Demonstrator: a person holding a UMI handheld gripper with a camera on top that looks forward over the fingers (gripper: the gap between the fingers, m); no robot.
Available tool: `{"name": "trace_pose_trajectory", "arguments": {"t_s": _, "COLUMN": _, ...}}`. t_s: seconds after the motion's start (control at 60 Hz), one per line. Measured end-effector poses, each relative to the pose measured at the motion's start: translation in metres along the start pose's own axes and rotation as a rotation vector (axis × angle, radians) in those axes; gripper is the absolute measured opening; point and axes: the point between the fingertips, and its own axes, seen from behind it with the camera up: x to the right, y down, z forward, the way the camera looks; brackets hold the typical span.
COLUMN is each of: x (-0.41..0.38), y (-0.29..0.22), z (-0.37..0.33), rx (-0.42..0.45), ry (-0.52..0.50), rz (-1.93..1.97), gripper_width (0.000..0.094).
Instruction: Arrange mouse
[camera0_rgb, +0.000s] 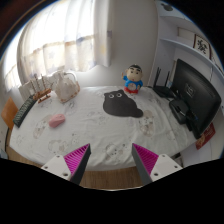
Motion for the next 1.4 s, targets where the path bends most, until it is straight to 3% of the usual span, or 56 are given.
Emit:
{"name": "trace_pose_trajectory", "arguments": {"t_s": 0.25, "x": -0.067, "y": 0.008, "z": 0.006, "rx": 0.003, "ry": -0.069, "rz": -0.015, "gripper_width": 0.0853}}
{"name": "trace_pose_trajectory", "arguments": {"t_s": 0.533, "x": -0.194, "y": 0.016, "z": -0.014, "rx": 0.006, "ry": -0.178, "rz": -0.082, "gripper_width": 0.0854}}
{"name": "trace_pose_trajectory", "arguments": {"t_s": 0.9, "x": -0.286, "y": 0.021, "z": -0.023, "rx": 0.075, "ry": -0.19, "rz": -0.045, "gripper_width": 0.0853}}
{"name": "trace_pose_trajectory", "arguments": {"t_s": 1.233, "x": -0.337, "y": -0.004, "z": 0.071, "rx": 0.222, "ry": -0.131, "rz": -0.021, "gripper_width": 0.0853}}
{"name": "trace_pose_trajectory", "arguments": {"t_s": 1.4, "x": -0.343, "y": -0.011, "z": 0.117, "rx": 0.236, "ry": -0.132, "rz": -0.012, "gripper_width": 0.0852}}
